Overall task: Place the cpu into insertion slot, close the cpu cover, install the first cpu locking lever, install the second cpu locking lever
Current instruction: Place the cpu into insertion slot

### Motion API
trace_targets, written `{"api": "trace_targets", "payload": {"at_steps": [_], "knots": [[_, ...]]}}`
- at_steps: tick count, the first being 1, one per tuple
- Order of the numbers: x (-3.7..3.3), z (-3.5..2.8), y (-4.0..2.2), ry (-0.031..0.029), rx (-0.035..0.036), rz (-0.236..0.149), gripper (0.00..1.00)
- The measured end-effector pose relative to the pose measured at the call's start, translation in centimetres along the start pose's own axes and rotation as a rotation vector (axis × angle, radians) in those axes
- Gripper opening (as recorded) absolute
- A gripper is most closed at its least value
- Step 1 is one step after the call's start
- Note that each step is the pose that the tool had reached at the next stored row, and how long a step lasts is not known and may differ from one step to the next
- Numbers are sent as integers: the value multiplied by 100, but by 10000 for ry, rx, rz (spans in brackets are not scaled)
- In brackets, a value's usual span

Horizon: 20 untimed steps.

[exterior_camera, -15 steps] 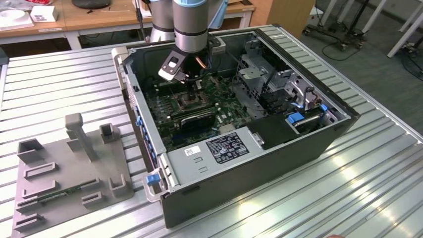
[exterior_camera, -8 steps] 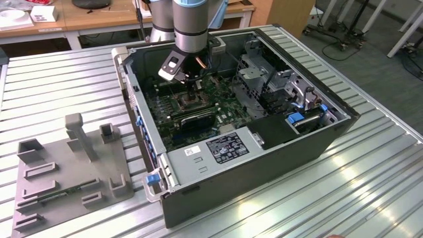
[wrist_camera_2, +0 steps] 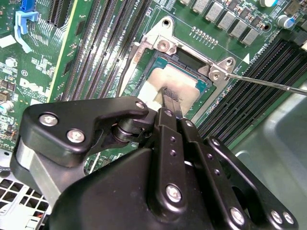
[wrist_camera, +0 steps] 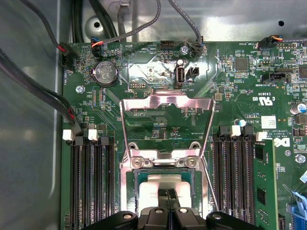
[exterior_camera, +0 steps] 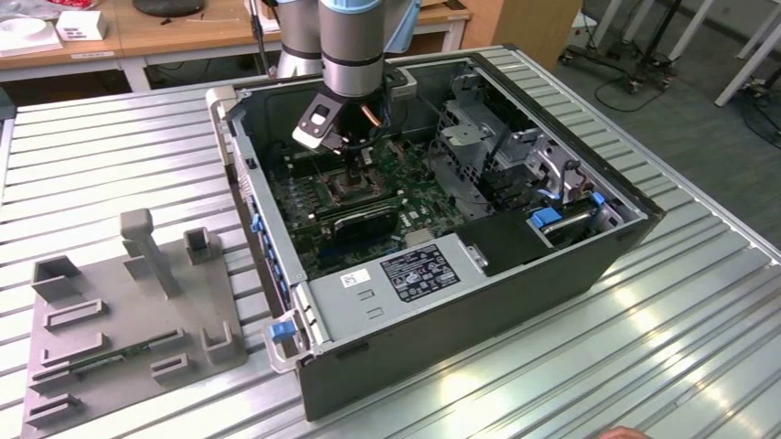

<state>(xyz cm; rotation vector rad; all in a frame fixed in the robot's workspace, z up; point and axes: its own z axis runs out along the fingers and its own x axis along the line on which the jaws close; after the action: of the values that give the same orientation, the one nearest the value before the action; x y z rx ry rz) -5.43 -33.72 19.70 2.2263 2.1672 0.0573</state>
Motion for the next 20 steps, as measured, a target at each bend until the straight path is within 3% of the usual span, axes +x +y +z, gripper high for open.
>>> {"api": "trace_targets", "payload": {"at_steps": [13,15,20], "knots": [[3,-10,2,9,-5,1,11],[9,-31,6,42,-23,3,11],[6,-158,11,15,-7,1,11]]}}
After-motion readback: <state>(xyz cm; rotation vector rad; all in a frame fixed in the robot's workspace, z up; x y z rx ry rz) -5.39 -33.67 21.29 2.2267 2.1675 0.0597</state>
